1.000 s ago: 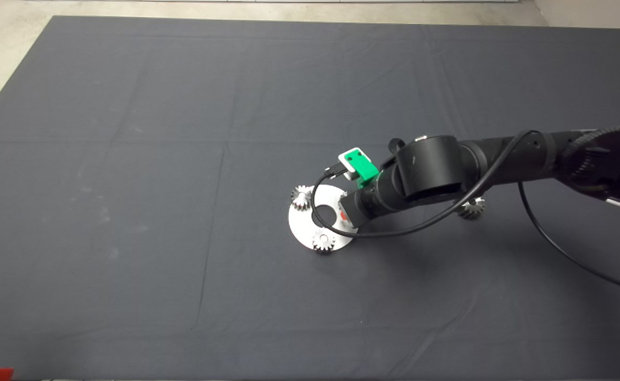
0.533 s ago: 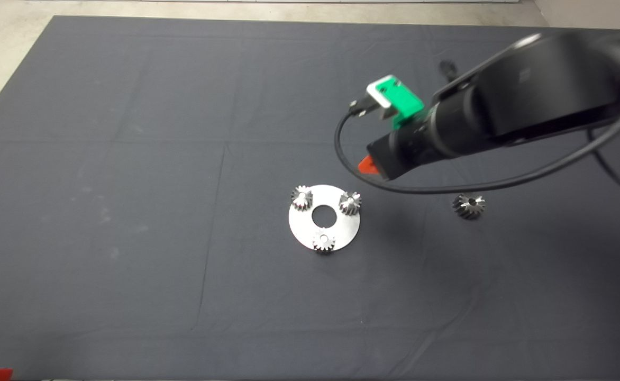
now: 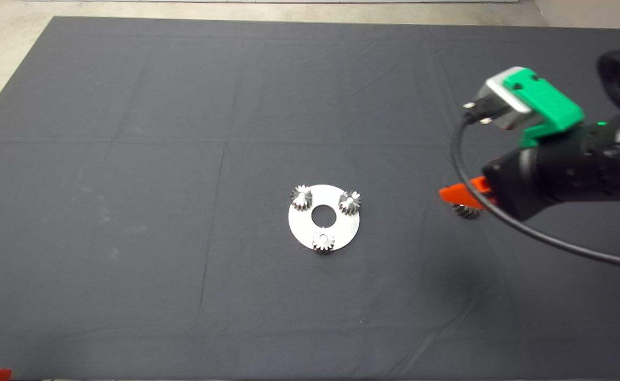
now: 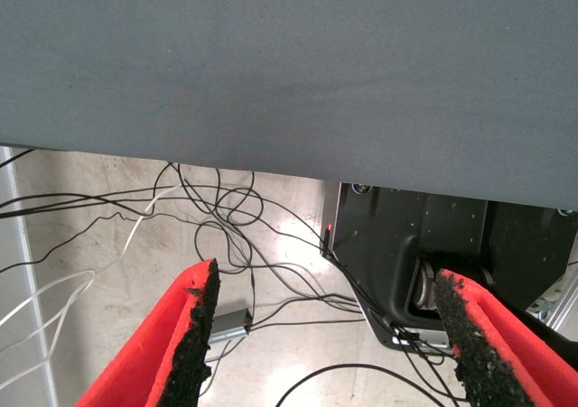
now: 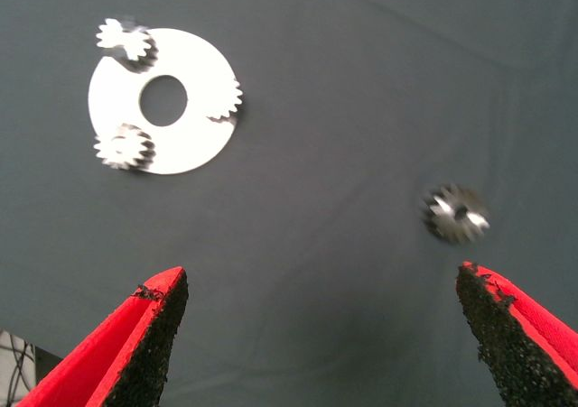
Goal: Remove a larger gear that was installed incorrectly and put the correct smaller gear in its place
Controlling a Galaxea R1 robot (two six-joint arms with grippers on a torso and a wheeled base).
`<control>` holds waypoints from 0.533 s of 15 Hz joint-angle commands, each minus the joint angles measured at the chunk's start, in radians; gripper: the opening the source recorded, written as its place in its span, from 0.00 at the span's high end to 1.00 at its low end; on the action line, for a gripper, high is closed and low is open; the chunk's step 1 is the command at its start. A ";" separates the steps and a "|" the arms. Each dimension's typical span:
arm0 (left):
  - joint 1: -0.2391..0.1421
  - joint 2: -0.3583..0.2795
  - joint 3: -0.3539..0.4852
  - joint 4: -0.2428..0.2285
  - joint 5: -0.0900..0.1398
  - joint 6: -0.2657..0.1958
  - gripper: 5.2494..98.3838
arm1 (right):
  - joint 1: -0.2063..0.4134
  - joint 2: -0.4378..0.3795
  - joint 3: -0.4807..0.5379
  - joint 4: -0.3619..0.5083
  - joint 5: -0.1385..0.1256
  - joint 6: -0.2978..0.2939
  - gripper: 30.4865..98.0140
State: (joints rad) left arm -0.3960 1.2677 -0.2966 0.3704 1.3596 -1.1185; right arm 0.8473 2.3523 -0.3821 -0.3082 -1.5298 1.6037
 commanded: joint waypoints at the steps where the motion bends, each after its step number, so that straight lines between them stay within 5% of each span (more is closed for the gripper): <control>1: 0.003 -0.010 0.016 -0.001 -0.004 -0.002 0.41 | 0.069 -0.083 0.058 0.190 -0.088 0.047 0.29; 4: 0.003 0.003 0.016 -0.013 0.000 -0.004 0.41 | 0.069 -0.073 0.057 0.221 -0.081 0.062 0.29; 8: 0.003 0.002 0.016 -0.025 0.001 -0.006 0.41 | 0.064 -0.078 0.056 0.230 -0.082 0.154 0.29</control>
State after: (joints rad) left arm -0.3960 1.2747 -0.2966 0.3598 1.3523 -1.1189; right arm 0.8870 2.2816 -0.3343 -0.1293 -1.5313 1.6857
